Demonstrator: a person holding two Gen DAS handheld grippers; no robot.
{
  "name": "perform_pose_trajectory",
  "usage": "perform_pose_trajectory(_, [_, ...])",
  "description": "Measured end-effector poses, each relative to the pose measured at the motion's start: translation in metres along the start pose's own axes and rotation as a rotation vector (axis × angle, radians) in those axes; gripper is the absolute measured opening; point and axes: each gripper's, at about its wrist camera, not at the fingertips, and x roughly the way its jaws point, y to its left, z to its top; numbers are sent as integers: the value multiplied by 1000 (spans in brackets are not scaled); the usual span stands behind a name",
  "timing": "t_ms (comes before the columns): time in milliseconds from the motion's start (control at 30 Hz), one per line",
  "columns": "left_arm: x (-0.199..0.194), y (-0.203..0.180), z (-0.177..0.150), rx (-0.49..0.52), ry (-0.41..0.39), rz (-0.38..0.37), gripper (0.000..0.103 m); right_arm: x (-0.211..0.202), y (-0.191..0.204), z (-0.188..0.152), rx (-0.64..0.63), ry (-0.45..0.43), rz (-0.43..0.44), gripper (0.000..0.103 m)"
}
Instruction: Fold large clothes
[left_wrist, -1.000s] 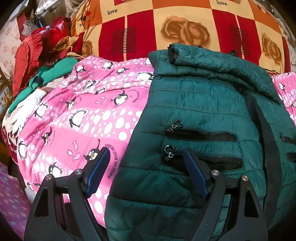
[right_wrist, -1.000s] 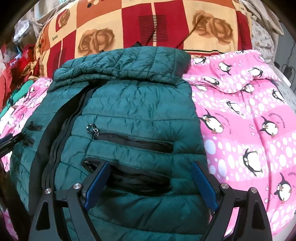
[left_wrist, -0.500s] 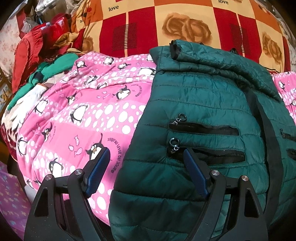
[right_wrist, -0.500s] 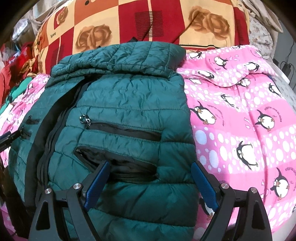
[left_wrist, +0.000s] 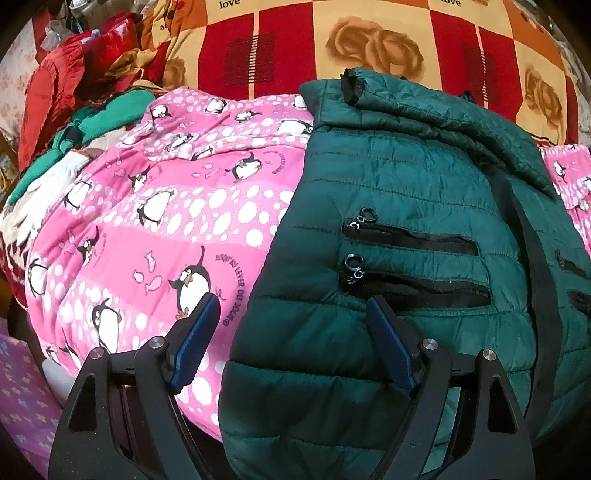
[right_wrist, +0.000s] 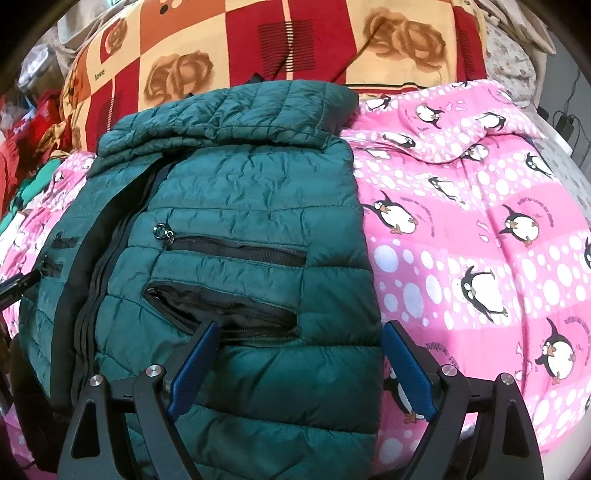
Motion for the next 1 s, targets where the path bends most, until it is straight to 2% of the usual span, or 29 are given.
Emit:
perform_pose_trajectory(433, [4,12,-2,-54,46,-54,82,3,-5,-4,21,17,8,90])
perform_pose_trajectory(600, [4,14,-3,-60,51,-65,82,5,-4,-5,29,22,26,91])
perform_pose_trajectory(767, [2,17,-6,-65,63,-90,82,10,-13,-10,82,66,79,91])
perform_pose_trajectory(900, [3,21,-8,-78,75,-114,82,7,-18,-14,76,69,62,91])
perform_pose_trajectory(1000, [4,21,-9,-87,88,-133,82,6,-22,-17,85,84,95,91])
